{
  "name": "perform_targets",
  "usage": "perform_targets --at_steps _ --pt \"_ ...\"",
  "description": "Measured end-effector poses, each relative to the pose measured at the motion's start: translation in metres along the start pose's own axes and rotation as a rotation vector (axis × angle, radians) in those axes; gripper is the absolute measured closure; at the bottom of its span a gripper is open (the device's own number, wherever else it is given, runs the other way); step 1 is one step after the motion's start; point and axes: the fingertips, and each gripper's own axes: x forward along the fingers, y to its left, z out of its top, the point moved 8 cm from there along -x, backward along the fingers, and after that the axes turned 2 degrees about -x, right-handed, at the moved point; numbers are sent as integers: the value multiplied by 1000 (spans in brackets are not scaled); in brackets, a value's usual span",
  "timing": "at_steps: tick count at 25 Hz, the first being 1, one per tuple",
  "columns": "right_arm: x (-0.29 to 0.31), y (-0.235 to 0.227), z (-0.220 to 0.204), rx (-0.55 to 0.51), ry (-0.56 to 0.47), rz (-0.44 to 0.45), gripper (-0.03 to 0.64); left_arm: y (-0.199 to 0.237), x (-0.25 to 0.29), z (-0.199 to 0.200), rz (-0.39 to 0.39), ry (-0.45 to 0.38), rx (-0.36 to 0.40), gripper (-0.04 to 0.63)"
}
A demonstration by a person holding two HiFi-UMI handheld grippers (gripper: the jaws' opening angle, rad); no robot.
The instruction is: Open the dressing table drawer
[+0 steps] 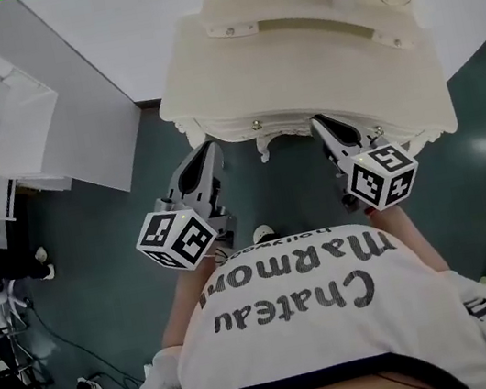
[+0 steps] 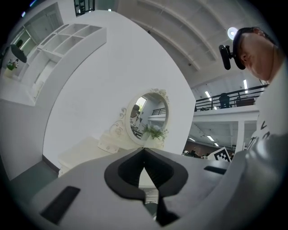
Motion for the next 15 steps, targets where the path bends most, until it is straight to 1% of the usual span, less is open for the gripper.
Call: perform_targets --at_steps 5,9,12,15 --pt "53 2 9 5 17 -6 571 41 12 26 -14 -18 -15 572" --pt "88 8 10 -11 13 3 571 68 15 38 -23 -39 0 572" --pt "105 13 8 -20 26 21 571 83 17 38 -6 -29 19 572" --pt "120 14 5 -20 53 21 571 96 21 33 21 7 34 572"
